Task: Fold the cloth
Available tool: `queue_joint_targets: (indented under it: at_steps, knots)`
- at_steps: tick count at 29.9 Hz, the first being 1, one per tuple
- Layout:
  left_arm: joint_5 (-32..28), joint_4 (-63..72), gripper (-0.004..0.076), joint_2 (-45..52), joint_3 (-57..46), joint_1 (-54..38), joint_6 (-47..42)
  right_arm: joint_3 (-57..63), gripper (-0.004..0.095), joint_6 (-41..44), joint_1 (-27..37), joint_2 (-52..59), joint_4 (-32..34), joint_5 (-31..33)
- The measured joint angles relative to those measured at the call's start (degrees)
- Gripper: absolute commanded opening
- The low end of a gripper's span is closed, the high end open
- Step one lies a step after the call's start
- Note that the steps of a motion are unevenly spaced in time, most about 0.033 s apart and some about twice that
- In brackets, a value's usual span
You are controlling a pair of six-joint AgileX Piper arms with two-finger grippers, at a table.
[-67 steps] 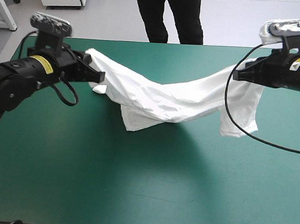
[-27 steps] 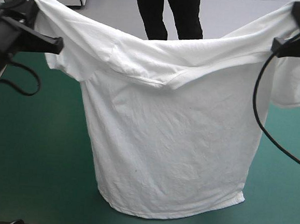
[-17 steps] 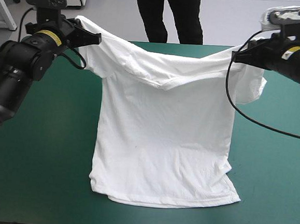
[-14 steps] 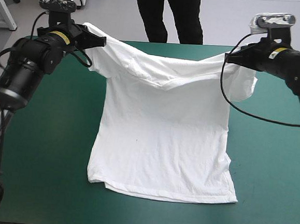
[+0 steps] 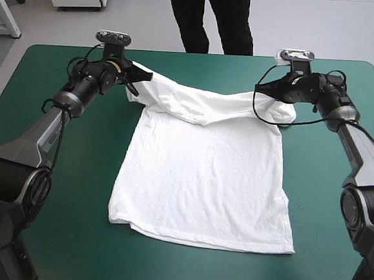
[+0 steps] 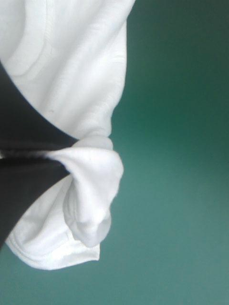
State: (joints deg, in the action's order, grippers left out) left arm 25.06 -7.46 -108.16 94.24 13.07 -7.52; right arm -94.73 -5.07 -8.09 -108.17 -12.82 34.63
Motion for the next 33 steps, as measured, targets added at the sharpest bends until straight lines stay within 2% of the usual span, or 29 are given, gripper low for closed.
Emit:
queue_joint_targets:
  at_steps: [6, 9, 11, 13, 16, 17, 19, 27, 33]
  knots:
    - [-1.23, 0.00, -0.0006, -4.79, -0.02, 0.00, -0.04, 0.00, -0.0001, 0.50, 0.00, -4.20, -0.07, -1.00]
    - [-1.29, 0.00, 0.0027, -6.36, -0.02, 0.00, -0.04, 0.00, 0.0136, 1.61, 0.00, -5.32, -0.07, -0.94]
    - [-1.17, 0.22, 0.0094, -6.78, -0.02, 0.00, -0.04, 0.05, 0.0309, 1.92, 0.00, -5.48, -0.13, -0.87]
    - [-1.24, 0.39, 0.0211, -6.78, -0.02, 0.00, -0.04, -0.16, 0.0474, 1.96, 0.00, -5.48, -0.81, -0.49]
    - [0.83, 2.77, 0.0407, -6.09, 0.98, 0.00, 0.05, -1.91, 0.0594, 1.96, 0.00, -5.48, -2.58, 2.38]
    - [2.37, 3.84, 0.0459, -5.62, 1.82, 0.00, 0.66, -3.02, 0.0595, 1.90, 0.00, -5.48, -2.97, 3.98]
    - [5.97, 5.18, 0.0494, -4.14, 3.67, 0.00, 3.33, -5.53, 0.0578, 1.28, 0.00, -5.43, -3.09, 7.82]
    - [12.59, 5.97, 0.0491, 7.15, 5.80, -0.58, 9.23, -9.67, 0.0524, -1.34, 0.00, 2.42, -1.75, 21.35]
    - [21.13, 5.90, 0.0491, 18.03, 3.85, -0.58, 11.38, -9.74, 0.0513, 0.83, 0.00, 12.80, 0.30, 30.93]
